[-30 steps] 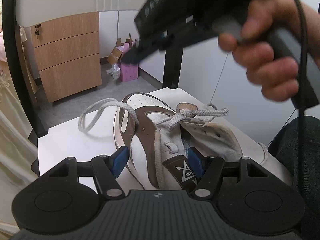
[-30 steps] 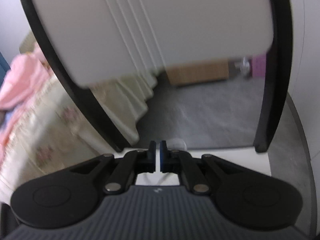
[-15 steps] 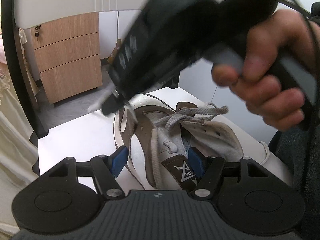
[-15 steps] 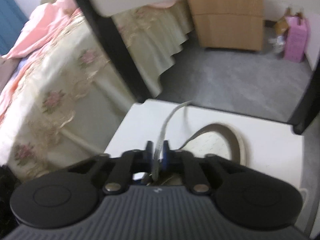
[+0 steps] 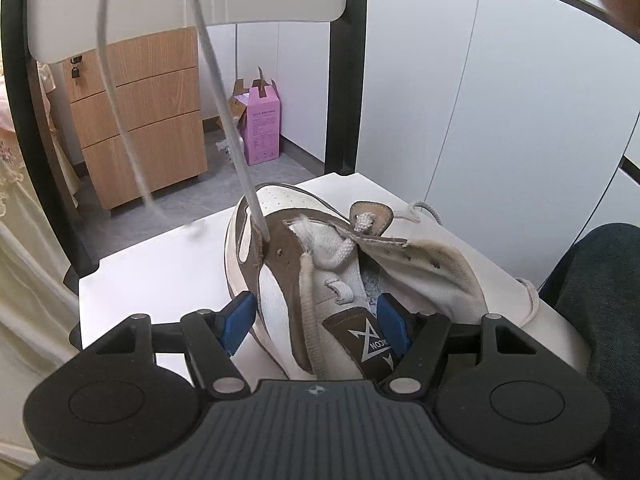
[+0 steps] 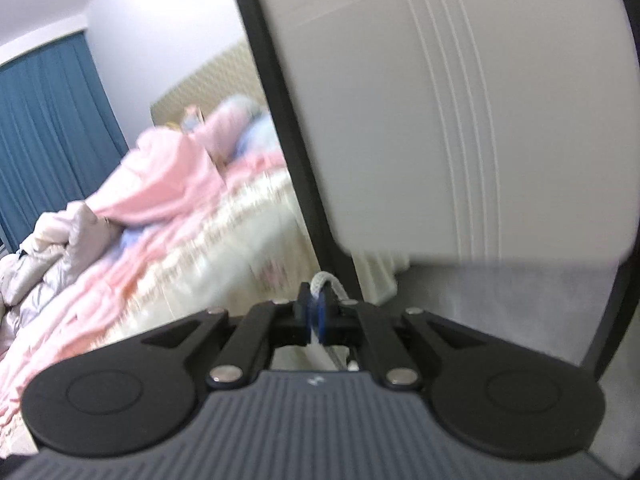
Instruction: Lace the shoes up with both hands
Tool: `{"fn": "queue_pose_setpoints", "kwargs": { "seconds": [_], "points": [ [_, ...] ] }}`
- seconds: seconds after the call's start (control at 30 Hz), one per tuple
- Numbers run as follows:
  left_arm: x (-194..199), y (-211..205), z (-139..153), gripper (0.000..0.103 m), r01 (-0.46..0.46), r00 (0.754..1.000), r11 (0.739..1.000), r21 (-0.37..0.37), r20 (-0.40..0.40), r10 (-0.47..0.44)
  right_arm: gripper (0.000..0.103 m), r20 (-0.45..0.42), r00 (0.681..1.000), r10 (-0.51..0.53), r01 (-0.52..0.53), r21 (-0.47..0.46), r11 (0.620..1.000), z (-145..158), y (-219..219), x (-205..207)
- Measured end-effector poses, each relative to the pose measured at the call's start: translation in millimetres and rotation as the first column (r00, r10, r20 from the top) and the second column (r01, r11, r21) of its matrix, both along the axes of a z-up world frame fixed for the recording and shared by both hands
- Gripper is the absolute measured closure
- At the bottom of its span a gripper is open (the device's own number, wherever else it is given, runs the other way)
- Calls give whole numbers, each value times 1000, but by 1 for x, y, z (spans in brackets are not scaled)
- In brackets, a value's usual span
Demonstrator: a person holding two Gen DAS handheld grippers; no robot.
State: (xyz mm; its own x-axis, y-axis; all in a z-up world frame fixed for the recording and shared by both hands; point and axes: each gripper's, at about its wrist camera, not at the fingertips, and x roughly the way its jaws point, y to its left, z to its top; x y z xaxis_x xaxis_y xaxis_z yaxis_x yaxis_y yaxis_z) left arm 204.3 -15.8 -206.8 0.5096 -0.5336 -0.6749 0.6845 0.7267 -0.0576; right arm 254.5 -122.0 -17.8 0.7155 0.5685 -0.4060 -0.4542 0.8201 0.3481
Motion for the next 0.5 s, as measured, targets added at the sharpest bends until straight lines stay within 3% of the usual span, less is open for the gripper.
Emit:
{"fn": "queue_pose_setpoints", "kwargs": {
  "seconds": [0.27, 0.5],
  "points": [
    [2, 1, 1, 32, -11, 1000, 1000, -4, -29, 11, 99, 157, 988, 4, -5, 5, 1000, 56, 19, 3],
    [9, 6, 1, 32, -45, 996, 999, -30, -79, 42, 99, 159, 987, 19, -11, -55, 998, 63, 13, -11]
  ]
}}
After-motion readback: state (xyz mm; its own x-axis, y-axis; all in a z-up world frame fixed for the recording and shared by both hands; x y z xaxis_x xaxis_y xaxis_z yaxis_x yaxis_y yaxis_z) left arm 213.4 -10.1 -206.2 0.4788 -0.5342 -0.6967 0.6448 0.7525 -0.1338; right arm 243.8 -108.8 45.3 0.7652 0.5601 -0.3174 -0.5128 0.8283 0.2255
